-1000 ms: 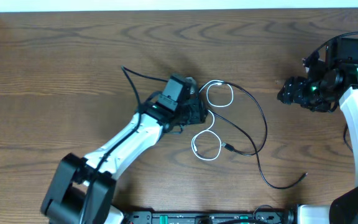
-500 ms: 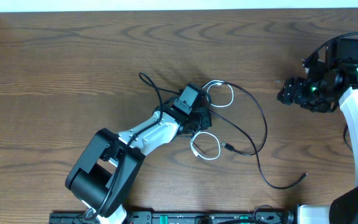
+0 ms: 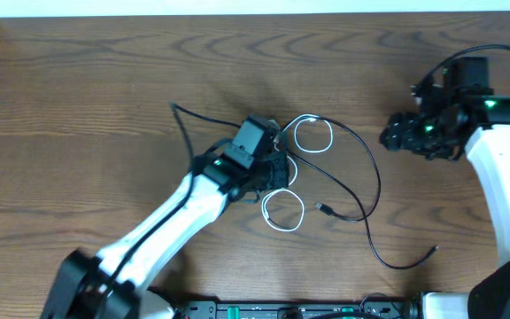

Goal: Untangle cables

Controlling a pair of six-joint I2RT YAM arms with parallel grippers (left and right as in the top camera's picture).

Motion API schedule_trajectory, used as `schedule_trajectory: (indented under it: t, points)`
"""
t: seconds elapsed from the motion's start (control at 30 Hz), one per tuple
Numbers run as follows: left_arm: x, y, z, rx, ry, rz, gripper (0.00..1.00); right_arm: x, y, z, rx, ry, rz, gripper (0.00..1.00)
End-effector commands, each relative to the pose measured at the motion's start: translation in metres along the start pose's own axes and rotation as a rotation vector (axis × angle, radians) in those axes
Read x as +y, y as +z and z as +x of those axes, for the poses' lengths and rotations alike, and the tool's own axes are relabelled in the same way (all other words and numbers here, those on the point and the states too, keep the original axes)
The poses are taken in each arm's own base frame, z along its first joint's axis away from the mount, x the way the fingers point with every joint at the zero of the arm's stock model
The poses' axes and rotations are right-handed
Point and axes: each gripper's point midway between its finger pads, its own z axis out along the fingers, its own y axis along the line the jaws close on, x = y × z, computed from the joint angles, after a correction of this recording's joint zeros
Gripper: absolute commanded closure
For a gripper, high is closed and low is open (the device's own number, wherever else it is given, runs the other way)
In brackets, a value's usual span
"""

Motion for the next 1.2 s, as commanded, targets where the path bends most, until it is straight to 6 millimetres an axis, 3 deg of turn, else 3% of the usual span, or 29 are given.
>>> schedule_trajectory:
  t: [0.0,0.13,0.23,0.33,0.5,0.67,0.87,1.03,1.17]
  points:
    - [0.004,-0.014,0.0,-0.027,0.062,-0.027,0.92,0.018,0.017,0.01,0.021,-0.07,-0.024,0.27]
    - [0.003,-0.007,-0.006,-0.041,0.054,-0.02,0.76,0.03,0.028,0.015,0.02,-0.115,-0.038,0.27]
    - [0.002,0.006,-0.013,-0.055,0.018,-0.01,0.57,0.035,0.029,0.016,0.022,-0.13,-0.042,0.27]
    - [0.002,0.024,-0.02,-0.063,0.014,-0.003,0.51,0.036,0.029,0.017,0.023,-0.132,-0.043,0.27]
    - [0.012,0.063,-0.024,-0.051,-0.038,-0.011,0.5,0.036,0.029,0.017,0.023,-0.132,-0.043,0.27]
    - [0.017,0.086,-0.027,-0.057,-0.081,-0.004,0.5,0.037,0.029,0.017,0.023,-0.133,-0.043,0.27]
    - [0.02,0.093,-0.028,-0.062,-0.068,-0.011,0.51,0.036,0.029,0.017,0.024,-0.132,-0.043,0.27]
    - [0.027,0.093,-0.025,-0.052,-0.072,-0.042,0.67,0.036,0.029,0.017,0.026,-0.132,-0.043,0.27]
    - [0.039,0.092,-0.022,-0.05,-0.08,-0.1,0.71,0.036,0.029,0.018,0.03,-0.131,-0.042,0.27]
